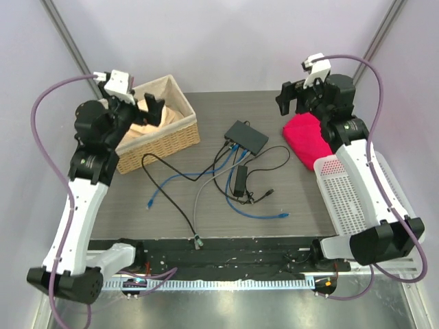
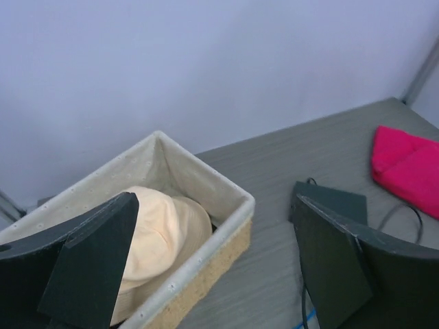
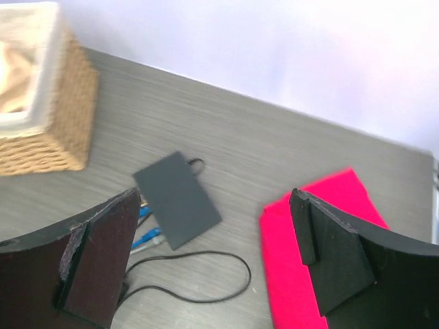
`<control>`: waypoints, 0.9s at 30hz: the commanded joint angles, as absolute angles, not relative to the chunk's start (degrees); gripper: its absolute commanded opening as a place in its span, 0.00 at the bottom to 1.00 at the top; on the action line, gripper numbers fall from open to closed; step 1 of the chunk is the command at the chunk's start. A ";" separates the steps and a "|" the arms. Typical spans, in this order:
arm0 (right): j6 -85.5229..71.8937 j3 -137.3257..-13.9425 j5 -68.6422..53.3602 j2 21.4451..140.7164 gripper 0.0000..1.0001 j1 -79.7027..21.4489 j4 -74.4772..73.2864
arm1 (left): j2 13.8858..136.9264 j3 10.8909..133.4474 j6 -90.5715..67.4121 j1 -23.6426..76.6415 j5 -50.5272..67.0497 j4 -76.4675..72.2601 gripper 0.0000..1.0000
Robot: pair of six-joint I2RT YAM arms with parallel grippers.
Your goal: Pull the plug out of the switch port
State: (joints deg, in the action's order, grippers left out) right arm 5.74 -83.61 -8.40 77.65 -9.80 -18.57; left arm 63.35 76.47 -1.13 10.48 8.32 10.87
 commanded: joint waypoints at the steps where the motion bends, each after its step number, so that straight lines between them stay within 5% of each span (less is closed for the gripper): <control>1: 11.76 -76.22 -15.98 75.50 1.00 -12.21 -21.97 | 59.95 68.33 4.19 10.37 22.55 26.00 1.00; 8: 20.56 -73.13 -22.41 80.16 1.00 -13.36 -37.79 | 62.04 55.36 17.23 15.17 32.52 30.59 1.00; 16: 15.91 -70.40 -18.81 83.66 1.00 -13.36 -32.08 | 81.81 75.37 10.91 31.72 24.97 31.54 1.00; 22: 15.91 -74.61 -17.23 89.20 1.00 -13.18 -31.91 | 84.29 83.74 12.02 31.73 12.94 36.28 1.00; 25: 14.77 -77.08 -18.10 90.70 1.00 -13.27 -31.12 | 82.80 88.04 22.21 27.62 16.68 48.79 0.99; 27: 13.81 -78.04 -18.98 91.67 1.00 -13.27 -30.41 | 82.01 89.12 30.54 21.38 17.32 55.34 0.83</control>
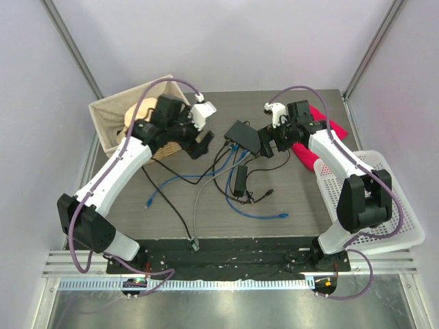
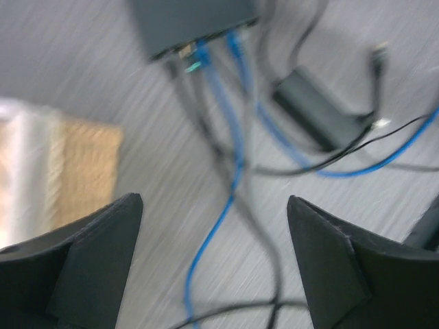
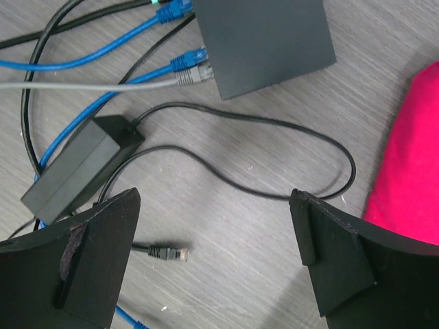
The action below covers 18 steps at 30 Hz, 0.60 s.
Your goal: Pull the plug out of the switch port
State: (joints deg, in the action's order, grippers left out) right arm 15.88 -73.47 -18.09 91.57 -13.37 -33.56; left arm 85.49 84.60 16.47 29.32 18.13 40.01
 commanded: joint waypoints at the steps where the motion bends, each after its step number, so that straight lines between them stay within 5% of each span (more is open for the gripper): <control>1: 13.28 -78.22 -19.25 92.10 1.00 -13.27 -30.15 | 81.91 89.73 33.02 15.70 17.92 60.94 0.75; 3: 12.22 -78.22 -19.60 92.90 0.99 -13.27 -29.10 | 82.87 91.57 39.24 9.35 19.68 66.33 0.50; 5: 11.43 -77.96 -19.95 92.90 1.00 -13.27 -28.22 | 85.33 92.55 42.62 2.92 20.05 74.95 0.00; 11: 11.43 -76.38 -19.95 92.90 1.00 -13.27 -27.69 | 87.09 81.14 46.58 -3.87 13.04 72.44 0.00; 13: 11.51 -76.38 -19.69 93.08 1.00 -13.27 -27.69 | 88.06 75.52 41.00 -3.87 5.58 59.03 0.00; 18: 15.20 -77.25 -16.18 94.30 1.00 -13.27 -27.95 | 94.91 87.93 24.55 -5.71 -15.71 37.56 0.00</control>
